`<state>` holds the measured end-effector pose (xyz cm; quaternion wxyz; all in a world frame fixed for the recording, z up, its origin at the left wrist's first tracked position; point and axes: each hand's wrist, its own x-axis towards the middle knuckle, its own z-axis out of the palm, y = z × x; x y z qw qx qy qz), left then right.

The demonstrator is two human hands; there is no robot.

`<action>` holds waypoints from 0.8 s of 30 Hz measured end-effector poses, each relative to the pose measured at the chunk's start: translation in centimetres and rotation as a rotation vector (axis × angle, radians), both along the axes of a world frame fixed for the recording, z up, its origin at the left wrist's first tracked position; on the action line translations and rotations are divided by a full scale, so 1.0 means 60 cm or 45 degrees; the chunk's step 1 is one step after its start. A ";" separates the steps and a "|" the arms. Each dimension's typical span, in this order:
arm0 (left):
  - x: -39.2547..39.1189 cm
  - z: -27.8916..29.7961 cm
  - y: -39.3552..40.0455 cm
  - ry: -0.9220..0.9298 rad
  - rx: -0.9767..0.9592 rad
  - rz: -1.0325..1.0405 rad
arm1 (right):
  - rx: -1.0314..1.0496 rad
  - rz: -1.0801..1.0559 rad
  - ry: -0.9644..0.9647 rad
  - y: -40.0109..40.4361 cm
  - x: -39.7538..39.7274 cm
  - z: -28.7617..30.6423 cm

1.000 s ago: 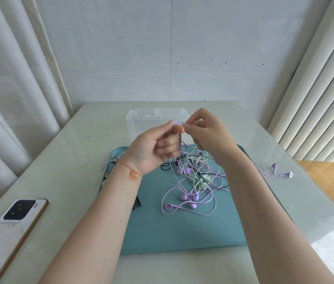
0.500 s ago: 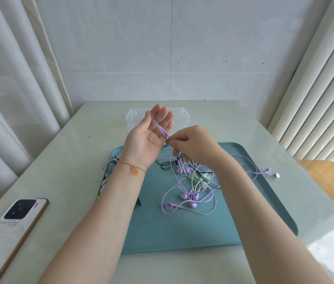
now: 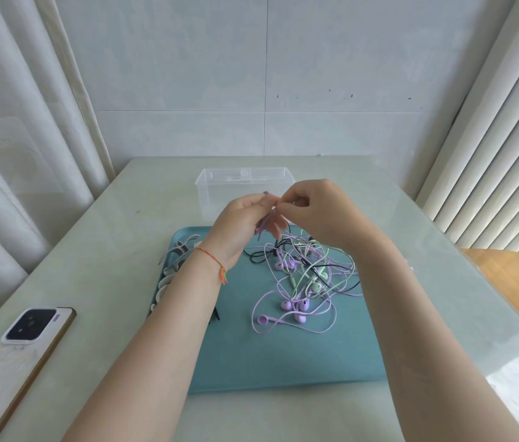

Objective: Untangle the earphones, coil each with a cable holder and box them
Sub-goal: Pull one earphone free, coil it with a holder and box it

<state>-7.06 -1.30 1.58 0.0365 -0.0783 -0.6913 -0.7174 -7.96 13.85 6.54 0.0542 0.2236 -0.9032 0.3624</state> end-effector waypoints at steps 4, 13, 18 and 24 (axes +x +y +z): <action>0.004 0.005 0.004 -0.124 -0.007 -0.139 | -0.110 -0.016 0.050 0.007 -0.006 -0.003; 0.014 0.017 -0.002 -0.252 0.440 -0.457 | -0.330 0.018 0.019 0.005 -0.018 -0.015; 0.009 0.026 -0.009 -0.237 1.007 -0.512 | -0.345 0.095 -0.159 -0.006 -0.011 -0.024; 0.005 0.028 -0.014 -0.091 1.247 -0.252 | -0.136 0.121 -0.224 -0.018 0.001 -0.026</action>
